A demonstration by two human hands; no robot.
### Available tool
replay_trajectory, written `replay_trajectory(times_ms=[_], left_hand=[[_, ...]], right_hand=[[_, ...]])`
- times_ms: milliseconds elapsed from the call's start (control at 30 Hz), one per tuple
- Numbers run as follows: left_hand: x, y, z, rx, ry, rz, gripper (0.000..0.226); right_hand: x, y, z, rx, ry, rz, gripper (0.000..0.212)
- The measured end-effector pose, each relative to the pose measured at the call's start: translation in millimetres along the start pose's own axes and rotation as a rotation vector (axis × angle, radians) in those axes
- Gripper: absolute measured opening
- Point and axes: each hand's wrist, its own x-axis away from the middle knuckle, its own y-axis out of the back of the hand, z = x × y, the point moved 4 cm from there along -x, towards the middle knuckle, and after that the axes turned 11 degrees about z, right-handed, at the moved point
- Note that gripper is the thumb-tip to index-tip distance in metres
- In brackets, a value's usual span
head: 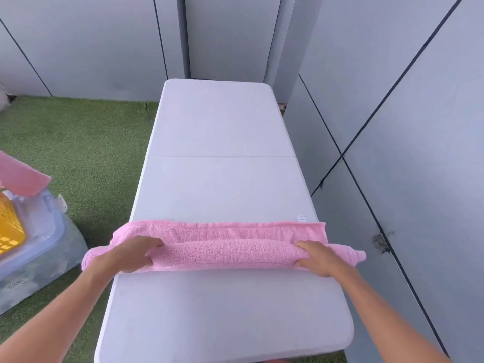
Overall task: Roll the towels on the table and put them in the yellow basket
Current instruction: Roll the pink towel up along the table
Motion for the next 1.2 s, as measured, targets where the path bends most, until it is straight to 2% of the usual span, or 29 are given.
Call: replay_trajectory(times_ms=[33, 67, 133, 167, 233, 300, 367, 467, 533, 600, 633, 667, 700, 733, 800, 833, 867, 967, 1033, 1133, 1200], left_hand=[[1, 1, 3, 0.052, -0.019, 0.003, 0.053], [2, 1, 6, 0.122, -0.036, -0.061, 0.052], [7, -1, 8, 0.224, -0.059, -0.328, 0.047], [10, -3, 7, 0.202, -0.044, -0.454, 0.044], [14, -12, 4, 0.139, -0.004, -0.586, 0.042], [11, -23, 4, 0.091, -0.007, -0.518, 0.059], [6, -27, 4, 0.040, -0.019, -0.464, 0.071], [5, -18, -2, 0.024, 0.024, -0.459, 0.061], [4, -9, -3, 0.007, 0.051, -0.275, 0.051], [5, -5, 1, 0.034, 0.055, 0.013, 0.047], [6, -5, 5, 0.089, 0.042, 0.103, 0.047], [7, -6, 8, 0.153, 0.020, 0.127, 0.047], [8, -8, 12, 0.210, 0.001, 0.095, 0.048], [10, -9, 14, 0.258, -0.022, 0.001, 0.048], [14, -12, 18, 0.272, -0.057, -0.303, 0.043], [18, -14, 19, 0.235, -0.057, -0.433, 0.041], [21, -20, 21, 0.198, -0.049, -0.501, 0.043], [26, -37, 28, 0.099, -0.049, -0.491, 0.067], [28, -41, 30, 0.086, -0.026, -0.498, 0.072], [27, -37, 20, 0.099, 0.065, -0.572, 0.058], [28, -27, 6, 0.097, 0.170, -0.544, 0.042]], right_hand=[[-1, 2, -4, -0.081, 0.010, 0.041, 0.055], [-2, 4, -6, -0.146, 0.018, 0.005, 0.055], [1, 9, -6, -0.166, 0.041, -0.259, 0.049], [3, 10, -3, -0.150, 0.051, -0.365, 0.047], [5, 5, 3, -0.111, 0.066, -0.419, 0.054], [5, 0, 8, -0.035, 0.033, -0.355, 0.068], [3, -3, 11, 0.038, -0.005, -0.298, 0.072], [3, -3, 14, 0.139, -0.018, -0.291, 0.061], [5, 0, 14, 0.161, -0.002, -0.233, 0.053], [9, 5, 10, 0.055, 0.050, -0.070, 0.028], [11, 7, 7, -0.002, 0.059, 0.044, 0.016], [12, 6, 4, -0.052, 0.065, 0.121, 0.015], [13, 6, 1, -0.098, 0.061, 0.133, 0.021], [13, 6, -3, -0.135, 0.053, 0.061, 0.031], [14, 5, -8, -0.118, 0.020, -0.271, 0.044], [17, 2, -8, -0.109, 0.014, -0.391, 0.046], [19, -3, -8, -0.107, 0.012, -0.432, 0.049], [23, -16, -10, 0.002, -0.009, -0.333, 0.068], [23, -19, -16, 0.062, -0.029, -0.327, 0.067], [21, -14, -10, 0.057, -0.062, -0.430, 0.048], [16, -13, 1, 0.046, -0.166, -0.448, 0.035]])
